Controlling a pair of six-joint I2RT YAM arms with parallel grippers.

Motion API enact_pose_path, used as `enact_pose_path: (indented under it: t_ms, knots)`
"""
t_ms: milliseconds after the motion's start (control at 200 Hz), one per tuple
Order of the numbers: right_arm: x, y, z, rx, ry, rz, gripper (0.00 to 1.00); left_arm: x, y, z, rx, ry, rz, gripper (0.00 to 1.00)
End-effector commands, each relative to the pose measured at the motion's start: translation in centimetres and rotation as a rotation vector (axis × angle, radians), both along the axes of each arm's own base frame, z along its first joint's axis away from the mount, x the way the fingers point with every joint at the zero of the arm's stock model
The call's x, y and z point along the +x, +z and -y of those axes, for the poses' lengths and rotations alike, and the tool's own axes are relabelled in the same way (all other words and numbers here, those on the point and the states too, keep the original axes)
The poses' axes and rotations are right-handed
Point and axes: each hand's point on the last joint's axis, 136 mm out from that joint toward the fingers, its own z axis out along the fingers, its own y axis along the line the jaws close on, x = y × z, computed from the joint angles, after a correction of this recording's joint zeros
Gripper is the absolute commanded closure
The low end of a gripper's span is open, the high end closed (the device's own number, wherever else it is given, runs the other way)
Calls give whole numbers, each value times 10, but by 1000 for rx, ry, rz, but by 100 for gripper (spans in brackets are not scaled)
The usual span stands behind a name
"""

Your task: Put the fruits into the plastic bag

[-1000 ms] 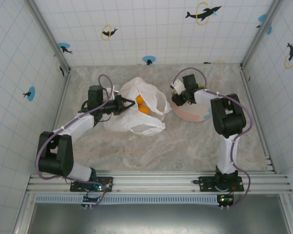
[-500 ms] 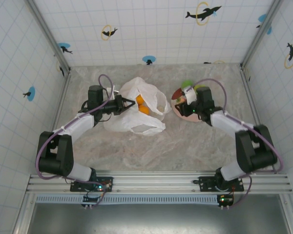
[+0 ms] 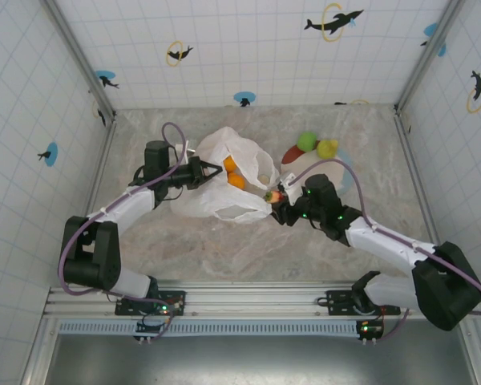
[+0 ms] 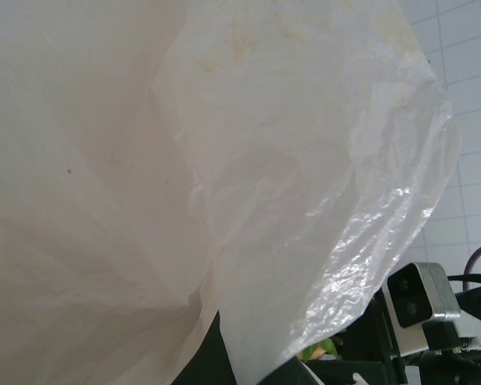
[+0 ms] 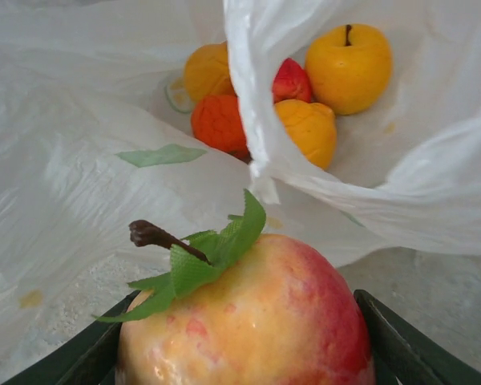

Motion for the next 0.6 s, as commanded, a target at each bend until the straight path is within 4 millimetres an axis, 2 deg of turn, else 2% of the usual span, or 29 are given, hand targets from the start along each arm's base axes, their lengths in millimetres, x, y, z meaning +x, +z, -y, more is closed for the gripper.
enact_pose_path:
  t_ms: [0, 190, 285, 595]
  knots:
    - [3, 22, -28, 68, 77, 39, 47, -5, 7, 2, -12, -16, 28, 100]
    - [5, 39, -55, 133, 147, 52, 47, -6, 5, 3, -7, -21, 28, 100]
    - [12, 48, -64, 177, 148, 66, 47, -5, 5, 4, -8, -24, 28, 100]
    - [41, 50, -96, 244, 83, 91, 47, -7, 10, 5, -14, -35, 39, 100]
